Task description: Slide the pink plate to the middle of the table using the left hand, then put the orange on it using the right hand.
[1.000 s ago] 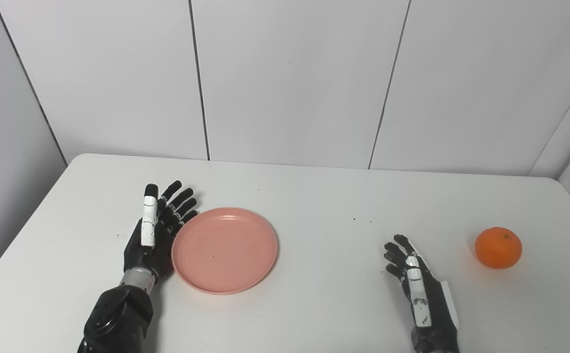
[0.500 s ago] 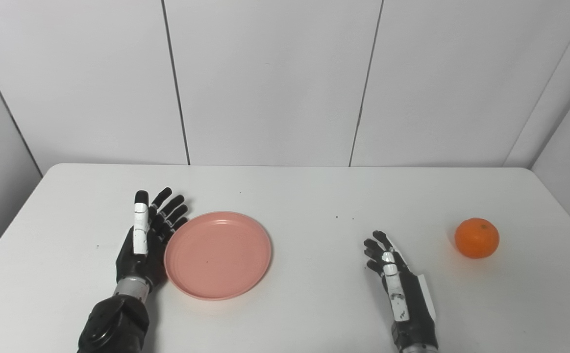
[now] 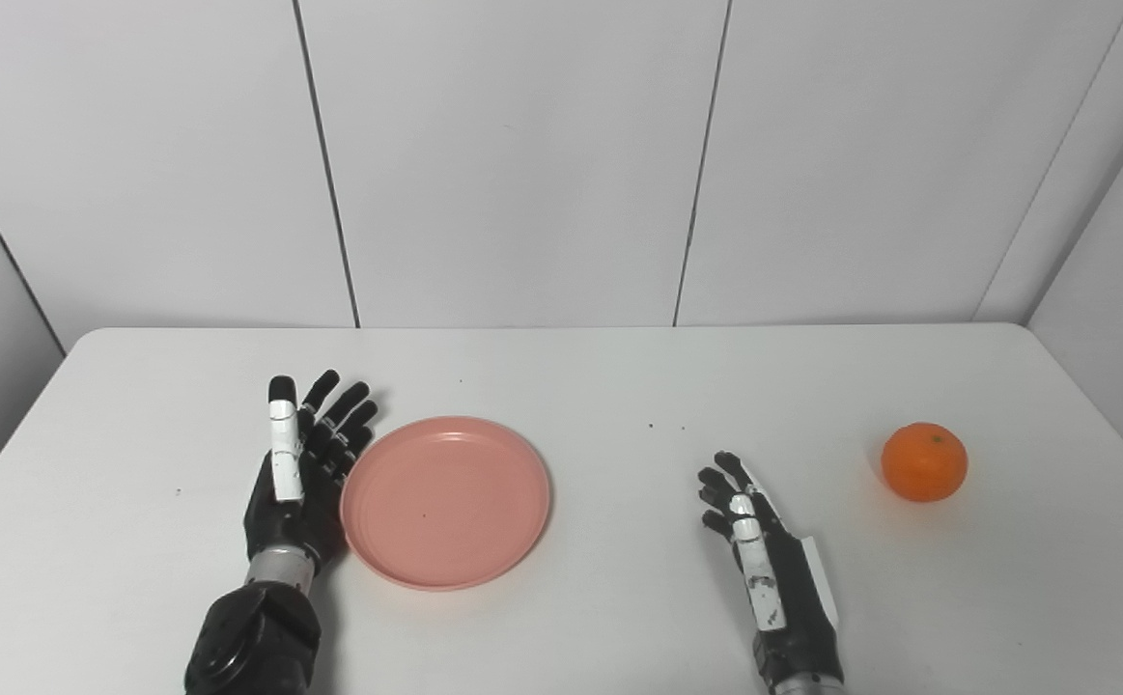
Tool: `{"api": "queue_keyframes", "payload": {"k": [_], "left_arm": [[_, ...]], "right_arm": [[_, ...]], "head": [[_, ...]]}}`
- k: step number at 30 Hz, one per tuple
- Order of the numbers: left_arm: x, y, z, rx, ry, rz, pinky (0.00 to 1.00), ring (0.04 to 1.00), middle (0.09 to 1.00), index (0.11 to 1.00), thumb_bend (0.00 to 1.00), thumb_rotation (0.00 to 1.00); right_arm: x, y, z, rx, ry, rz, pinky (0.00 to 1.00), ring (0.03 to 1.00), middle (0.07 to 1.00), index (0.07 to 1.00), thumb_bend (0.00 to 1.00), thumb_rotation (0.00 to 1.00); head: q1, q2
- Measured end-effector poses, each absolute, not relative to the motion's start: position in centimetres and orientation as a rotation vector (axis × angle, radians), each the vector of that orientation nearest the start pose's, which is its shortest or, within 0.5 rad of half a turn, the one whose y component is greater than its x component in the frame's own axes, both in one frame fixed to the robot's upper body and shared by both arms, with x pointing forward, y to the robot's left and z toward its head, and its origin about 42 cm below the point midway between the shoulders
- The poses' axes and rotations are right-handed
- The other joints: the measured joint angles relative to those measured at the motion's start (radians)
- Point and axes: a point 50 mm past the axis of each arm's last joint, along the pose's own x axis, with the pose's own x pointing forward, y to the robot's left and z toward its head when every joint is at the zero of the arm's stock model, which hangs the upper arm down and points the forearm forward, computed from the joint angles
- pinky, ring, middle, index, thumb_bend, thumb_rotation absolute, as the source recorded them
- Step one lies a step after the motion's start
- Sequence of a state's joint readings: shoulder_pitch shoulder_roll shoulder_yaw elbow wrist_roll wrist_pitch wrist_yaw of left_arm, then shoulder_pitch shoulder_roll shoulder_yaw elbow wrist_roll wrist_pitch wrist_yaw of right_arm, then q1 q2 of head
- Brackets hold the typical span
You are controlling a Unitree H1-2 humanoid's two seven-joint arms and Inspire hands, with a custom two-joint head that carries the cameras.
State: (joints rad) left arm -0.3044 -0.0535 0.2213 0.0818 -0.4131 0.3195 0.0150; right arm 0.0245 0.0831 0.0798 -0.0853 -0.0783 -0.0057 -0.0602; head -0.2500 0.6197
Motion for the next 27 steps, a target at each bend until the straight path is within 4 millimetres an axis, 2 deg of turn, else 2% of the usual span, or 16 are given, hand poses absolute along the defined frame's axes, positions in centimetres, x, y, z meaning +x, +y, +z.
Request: {"api": "queue_keyframes", "payload": {"k": [3,11,14,19,23,27], "left_arm": [[37.5,21.2,14.6,-0.500,0.091,0.007,0.91,0.859,0.830,0.856,0.90,0.83],[37.6,20.3,14.5,-0.487,0.091,-0.012,0.92,0.856,0.833,0.855,0.86,0.84],[37.6,20.0,14.5,-0.488,0.092,-0.017,0.88,0.840,0.822,0.844,0.88,0.85],[37.6,19.5,14.5,-0.496,0.094,-0.022,0.90,0.839,0.818,0.841,0.89,0.84],[37.7,19.2,14.5,-0.506,0.095,-0.025,0.95,0.851,0.829,0.840,0.89,0.81],[37.7,18.9,14.5,-0.511,0.095,-0.028,0.94,0.852,0.822,0.845,0.88,0.83]], "right_arm": [[27.6,-16.4,11.6,0.016,-0.073,0.005,0.87,0.874,0.861,0.888,0.72,1.00],[27.6,-16.2,11.6,0.017,-0.073,0.005,0.86,0.871,0.861,0.890,0.72,1.00],[27.6,-16.1,11.6,0.020,-0.073,0.004,0.87,0.872,0.858,0.887,0.72,1.00],[27.6,-15.8,11.6,0.027,-0.072,0.001,0.88,0.878,0.861,0.892,0.72,1.00],[27.6,-15.6,11.6,0.034,-0.069,-0.012,0.88,0.884,0.863,0.887,0.72,1.00],[27.6,-15.5,11.6,0.037,-0.068,-0.016,0.88,0.882,0.860,0.887,0.71,1.00]], "head": [[-0.003,0.002],[-0.017,0.003],[-0.038,0.002],[-0.061,0.000],[-0.066,0.000],[-0.068,0.000]]}}
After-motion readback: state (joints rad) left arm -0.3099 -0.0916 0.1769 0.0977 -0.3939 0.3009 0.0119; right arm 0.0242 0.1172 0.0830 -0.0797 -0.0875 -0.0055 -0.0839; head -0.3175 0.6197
